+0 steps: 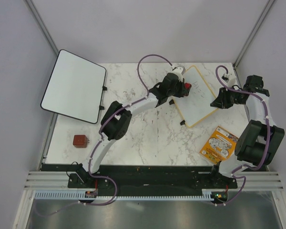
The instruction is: Erase the whiteboard
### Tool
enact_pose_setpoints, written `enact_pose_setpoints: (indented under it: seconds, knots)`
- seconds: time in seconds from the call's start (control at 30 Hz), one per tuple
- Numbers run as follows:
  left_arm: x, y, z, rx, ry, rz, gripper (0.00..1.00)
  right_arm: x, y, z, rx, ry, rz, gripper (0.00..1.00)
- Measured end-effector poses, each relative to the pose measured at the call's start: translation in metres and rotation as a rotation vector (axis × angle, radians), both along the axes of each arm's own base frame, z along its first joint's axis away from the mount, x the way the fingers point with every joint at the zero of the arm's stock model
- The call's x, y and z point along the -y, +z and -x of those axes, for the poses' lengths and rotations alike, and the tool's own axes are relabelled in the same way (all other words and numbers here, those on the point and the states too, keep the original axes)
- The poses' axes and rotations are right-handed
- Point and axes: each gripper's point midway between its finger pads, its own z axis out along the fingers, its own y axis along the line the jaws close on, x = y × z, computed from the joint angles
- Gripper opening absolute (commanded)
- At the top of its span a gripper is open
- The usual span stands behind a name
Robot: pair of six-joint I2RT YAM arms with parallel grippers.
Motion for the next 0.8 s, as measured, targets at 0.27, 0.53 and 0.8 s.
enact_pose_setpoints:
  seconds: [0.27, 0.53, 0.8]
  knots:
    - [0.071, 0.028, 0.113, 0.029, -0.32, 0.05, 0.02, 0.002, -0.001, -0.001, -0.002, -0.008, 0.013, 0.0]
    - [0.083, 0.034, 0.114, 0.032, -0.316, 0.044, 0.02, 0.008, -0.004, -0.002, -0.003, -0.022, 0.036, 0.0]
    - [0.073, 0.052, 0.051, 0.053, -0.22, 0.113, 0.02, 0.006, -0.004, -0.001, -0.003, -0.017, 0.028, 0.0]
